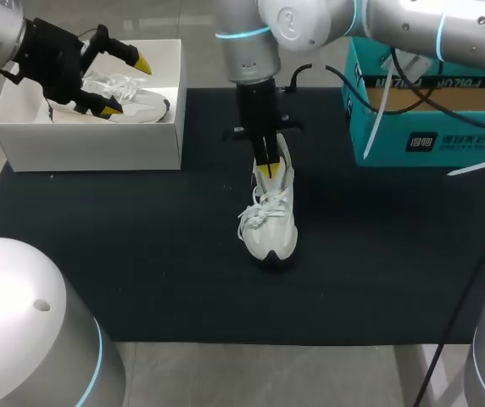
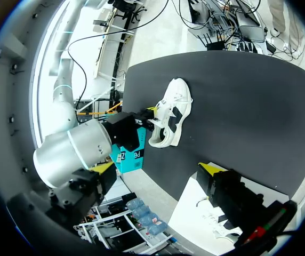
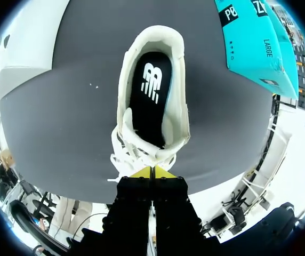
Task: Take the shoe out of the shoebox, open the shoe tongue, remove and reinsert the insole, then place the shoe into the shoebox
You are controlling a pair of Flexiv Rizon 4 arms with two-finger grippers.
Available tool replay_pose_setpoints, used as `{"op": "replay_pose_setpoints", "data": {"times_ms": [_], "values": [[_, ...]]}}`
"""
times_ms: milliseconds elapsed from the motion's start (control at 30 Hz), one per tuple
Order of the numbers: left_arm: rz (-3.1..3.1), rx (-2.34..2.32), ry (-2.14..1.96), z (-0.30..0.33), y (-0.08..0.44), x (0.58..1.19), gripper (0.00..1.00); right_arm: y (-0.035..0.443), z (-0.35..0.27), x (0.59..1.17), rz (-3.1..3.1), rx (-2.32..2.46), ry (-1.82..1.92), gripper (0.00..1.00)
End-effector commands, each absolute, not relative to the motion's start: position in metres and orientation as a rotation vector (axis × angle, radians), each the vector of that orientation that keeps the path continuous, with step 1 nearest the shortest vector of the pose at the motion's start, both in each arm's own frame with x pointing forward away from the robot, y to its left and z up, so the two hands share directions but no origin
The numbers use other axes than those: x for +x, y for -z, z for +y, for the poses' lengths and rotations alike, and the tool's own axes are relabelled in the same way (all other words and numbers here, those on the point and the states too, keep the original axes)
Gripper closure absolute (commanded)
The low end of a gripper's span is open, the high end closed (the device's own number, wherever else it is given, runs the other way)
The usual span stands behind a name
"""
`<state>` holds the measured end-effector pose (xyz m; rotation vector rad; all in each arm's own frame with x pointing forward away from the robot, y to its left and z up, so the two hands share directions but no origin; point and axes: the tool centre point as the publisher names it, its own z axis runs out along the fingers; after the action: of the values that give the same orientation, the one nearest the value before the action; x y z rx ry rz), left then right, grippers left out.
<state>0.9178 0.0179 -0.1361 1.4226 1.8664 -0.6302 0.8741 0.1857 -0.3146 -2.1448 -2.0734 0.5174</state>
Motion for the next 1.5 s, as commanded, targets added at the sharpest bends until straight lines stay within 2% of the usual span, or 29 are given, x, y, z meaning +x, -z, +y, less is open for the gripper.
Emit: {"op": "replay_pose_setpoints", "data": {"times_ms": [33, 367, 633, 1000, 1200, 1300, 1500], "values": [[1.869, 1.424, 0.627, 0.018, 0.136, 0.918, 0.0, 0.325, 0.177, 0.88, -2.068, -2.132, -0.515, 1.0], [1.869, 1.424, 0.627, 0.018, 0.136, 0.918, 0.0, 0.342, 0.172, 0.894, -2.094, -2.115, -0.498, 1.0], [1.869, 1.424, 0.627, 0.018, 0.136, 0.918, 0.0, 0.32, 0.179, 0.895, -2.141, -2.136, -0.484, 1.0], [1.869, 1.424, 0.627, 0.018, 0.136, 0.918, 0.0, 0.348, 0.173, 0.913, -2.166, -2.135, -0.409, 1.0], [1.869, 1.424, 0.627, 0.018, 0.136, 0.918, 0.0, 0.315, 0.174, 0.905, -2.3, -2.103, -0.271, 1.0], [1.869, 1.424, 0.627, 0.018, 0.136, 0.918, 0.0, 0.288, 0.175, 0.901, -2.548, -1.91, -0.052, 1.0], [1.869, 1.424, 0.627, 0.018, 0.136, 0.918, 0.0, 0.266, 0.18, 0.918, -2.983, -1.008, 0.364, 1.0]]}}
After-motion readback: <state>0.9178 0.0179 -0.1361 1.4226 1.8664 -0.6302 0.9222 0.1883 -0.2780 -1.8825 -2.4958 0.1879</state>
